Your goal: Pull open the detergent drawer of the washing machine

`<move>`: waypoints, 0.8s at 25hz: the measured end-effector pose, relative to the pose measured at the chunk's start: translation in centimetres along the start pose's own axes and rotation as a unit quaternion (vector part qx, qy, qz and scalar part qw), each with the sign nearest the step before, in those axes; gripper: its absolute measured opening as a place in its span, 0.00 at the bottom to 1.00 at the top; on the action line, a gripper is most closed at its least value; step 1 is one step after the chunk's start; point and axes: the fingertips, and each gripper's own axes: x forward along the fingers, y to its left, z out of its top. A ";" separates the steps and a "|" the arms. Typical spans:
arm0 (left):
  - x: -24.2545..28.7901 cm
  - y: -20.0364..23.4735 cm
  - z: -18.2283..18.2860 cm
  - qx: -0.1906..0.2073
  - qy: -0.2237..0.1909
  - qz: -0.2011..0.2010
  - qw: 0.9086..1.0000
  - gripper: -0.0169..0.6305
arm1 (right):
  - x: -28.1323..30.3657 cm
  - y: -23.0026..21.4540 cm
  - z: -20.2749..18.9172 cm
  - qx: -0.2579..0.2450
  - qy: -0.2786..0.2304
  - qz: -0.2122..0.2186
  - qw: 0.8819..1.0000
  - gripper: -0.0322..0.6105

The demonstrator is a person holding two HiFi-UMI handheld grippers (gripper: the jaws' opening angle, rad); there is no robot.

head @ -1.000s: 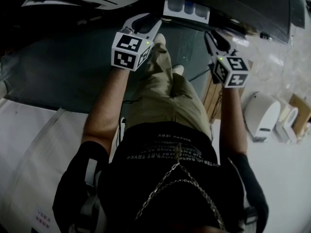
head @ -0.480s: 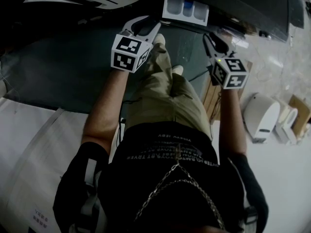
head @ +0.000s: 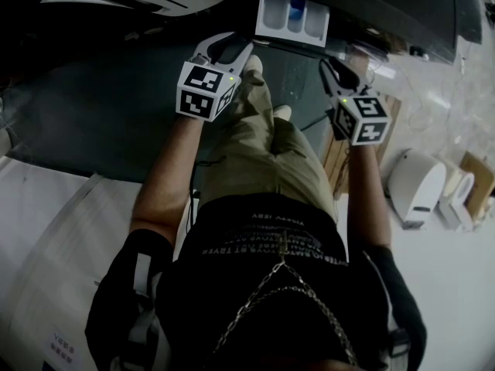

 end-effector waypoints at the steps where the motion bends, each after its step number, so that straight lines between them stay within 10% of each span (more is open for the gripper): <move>1: -0.1 -0.1 -0.1 0.000 0.000 0.000 1.000 0.22 | -0.1 0.0 -0.1 0.000 0.000 0.000 1.000 0.17; 20: -0.9 -0.8 -1.2 -0.002 -0.001 0.001 1.000 0.22 | -0.7 0.9 -1.6 -0.008 0.005 0.004 1.000 0.17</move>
